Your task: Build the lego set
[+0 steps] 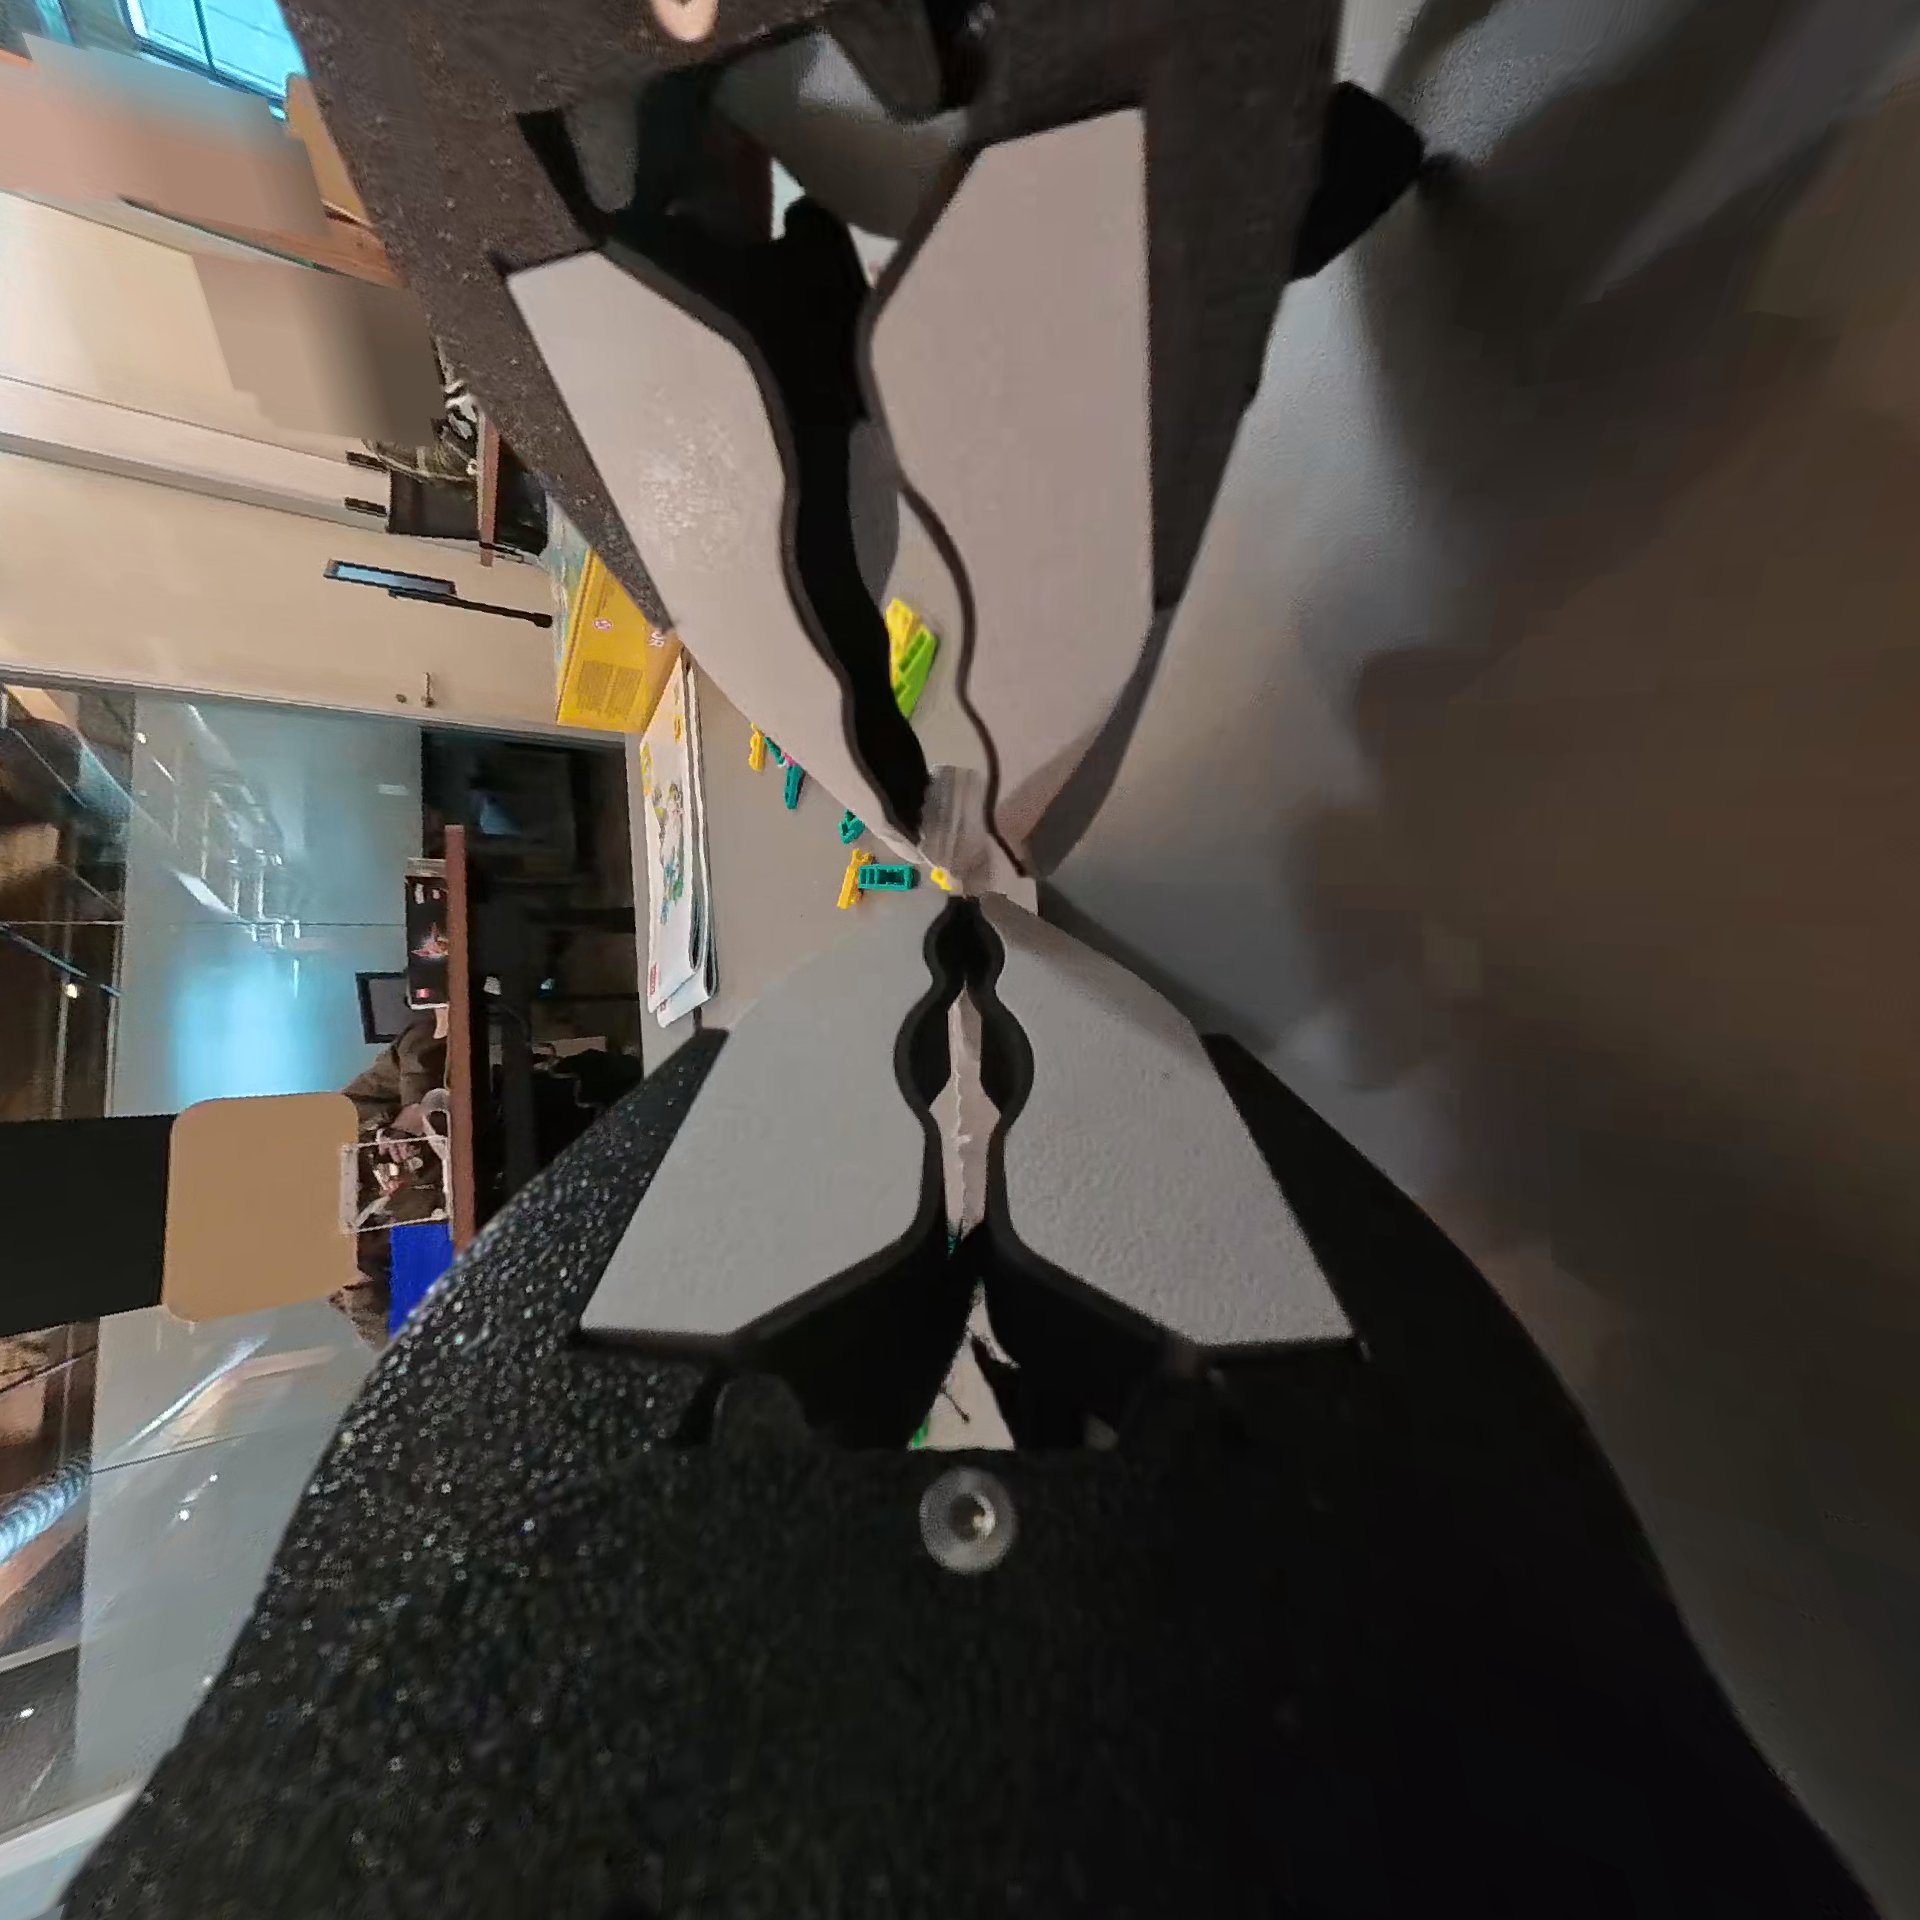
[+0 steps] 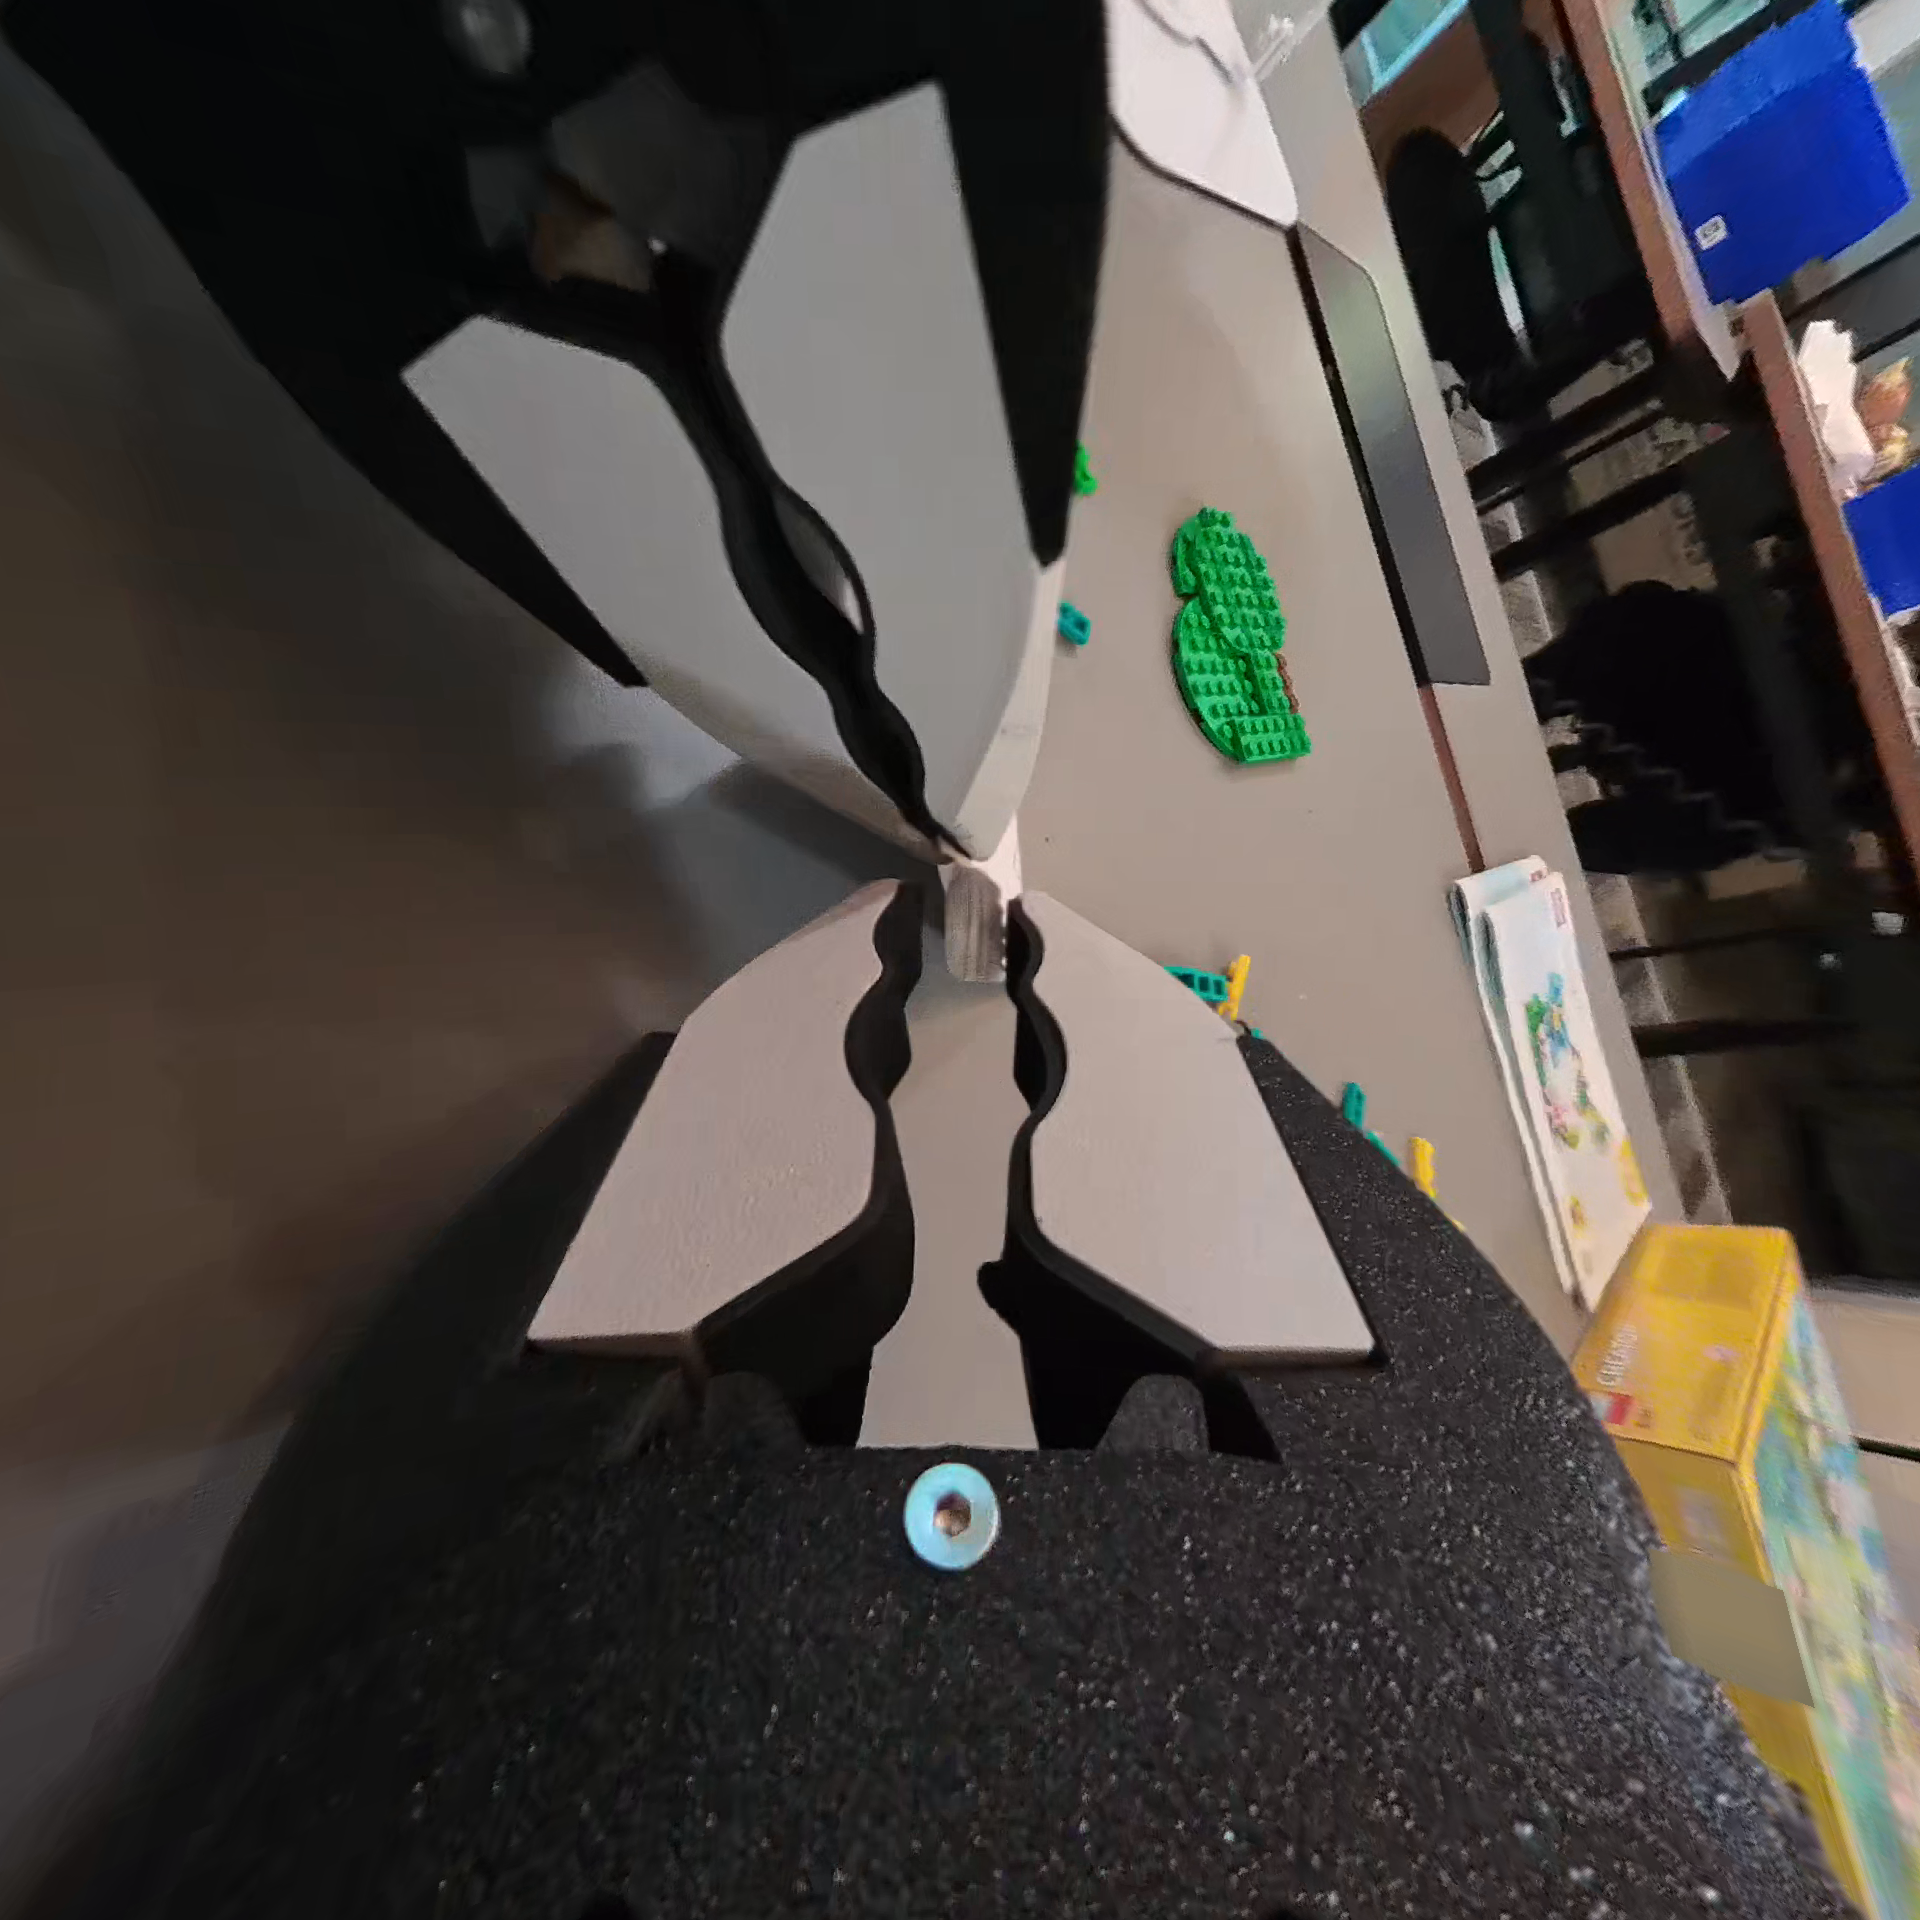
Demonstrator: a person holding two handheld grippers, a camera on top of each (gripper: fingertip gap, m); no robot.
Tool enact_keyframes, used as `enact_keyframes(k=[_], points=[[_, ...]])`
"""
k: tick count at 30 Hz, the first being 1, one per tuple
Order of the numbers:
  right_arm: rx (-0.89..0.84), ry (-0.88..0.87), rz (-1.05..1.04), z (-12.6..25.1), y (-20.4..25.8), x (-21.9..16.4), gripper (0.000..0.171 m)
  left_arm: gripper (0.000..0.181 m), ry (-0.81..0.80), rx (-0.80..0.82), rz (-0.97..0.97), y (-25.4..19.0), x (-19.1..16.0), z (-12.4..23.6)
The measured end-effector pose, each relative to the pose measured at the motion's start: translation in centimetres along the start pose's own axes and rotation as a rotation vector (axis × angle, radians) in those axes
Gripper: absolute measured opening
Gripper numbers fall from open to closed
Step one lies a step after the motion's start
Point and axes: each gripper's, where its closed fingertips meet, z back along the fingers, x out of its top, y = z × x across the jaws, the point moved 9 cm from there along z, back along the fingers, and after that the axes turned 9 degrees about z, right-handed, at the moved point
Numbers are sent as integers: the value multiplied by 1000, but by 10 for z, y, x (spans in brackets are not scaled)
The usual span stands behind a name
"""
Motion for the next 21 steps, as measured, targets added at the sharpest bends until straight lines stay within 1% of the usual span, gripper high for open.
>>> enact_keyframes(k=[2,4,10,15,21], points=[[2,23,19,-1,1,1,14,0,3,-10,26,1,-1,0],[-11,29,45,0,1,2,1,0,5,-21,55,2,-1,0],[-89,45,139,0,3,4,0,0,-1,-47,188,9,-3,0],[-189,58,357,0,11,5,0,0,-38,-142,370,16,-6,1],[-191,57,333,-2,12,5,2,0,-19,-124,320,12,-6,0]])
